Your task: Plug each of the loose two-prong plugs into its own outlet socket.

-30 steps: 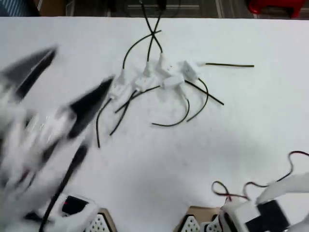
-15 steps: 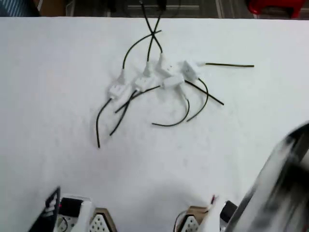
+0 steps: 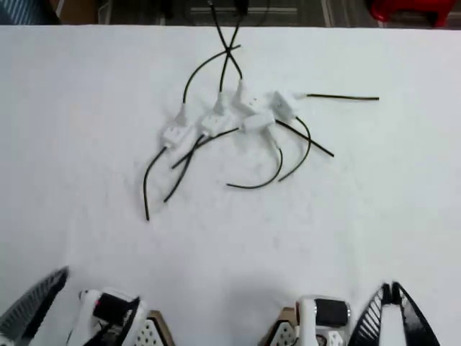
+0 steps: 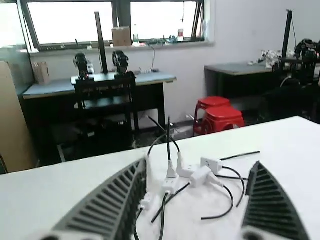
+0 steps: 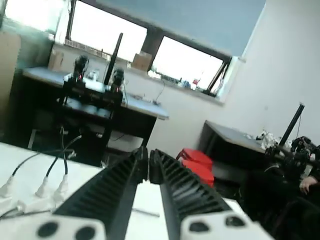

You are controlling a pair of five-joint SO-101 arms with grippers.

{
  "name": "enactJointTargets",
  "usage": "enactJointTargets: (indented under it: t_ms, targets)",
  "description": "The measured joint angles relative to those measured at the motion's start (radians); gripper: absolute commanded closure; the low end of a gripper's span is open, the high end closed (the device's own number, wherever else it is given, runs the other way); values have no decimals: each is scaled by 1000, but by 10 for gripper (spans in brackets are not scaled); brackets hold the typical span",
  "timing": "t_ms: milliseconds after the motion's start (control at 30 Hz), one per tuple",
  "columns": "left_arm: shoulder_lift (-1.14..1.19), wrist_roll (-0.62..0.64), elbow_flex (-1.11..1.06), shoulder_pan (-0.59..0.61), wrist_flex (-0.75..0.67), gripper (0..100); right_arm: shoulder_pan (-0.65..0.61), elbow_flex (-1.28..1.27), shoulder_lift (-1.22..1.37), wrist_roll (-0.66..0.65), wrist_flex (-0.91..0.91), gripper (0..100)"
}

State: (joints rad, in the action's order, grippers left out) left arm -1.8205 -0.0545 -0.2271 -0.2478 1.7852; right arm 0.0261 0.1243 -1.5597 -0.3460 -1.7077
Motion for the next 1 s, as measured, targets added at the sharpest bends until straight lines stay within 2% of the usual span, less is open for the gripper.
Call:
enactJointTargets:
  t_ms: [200,500,667,867,1000]
  targets:
    - [-5,0,-107,-2,0,688,54,-341,-229,0,72,981]
    - [-5,0,-253,-3,-5,688,55,-689,-239,0,140,981]
    - [-5,0,-407,-3,-97,688,54,-861,-239,0,169,981]
    - [-3,0,-582,-3,-193,688,-120,-1065,-239,-137,196,981]
    - [-3,5,-621,-3,-221,688,-190,-1089,-238,-146,204,981]
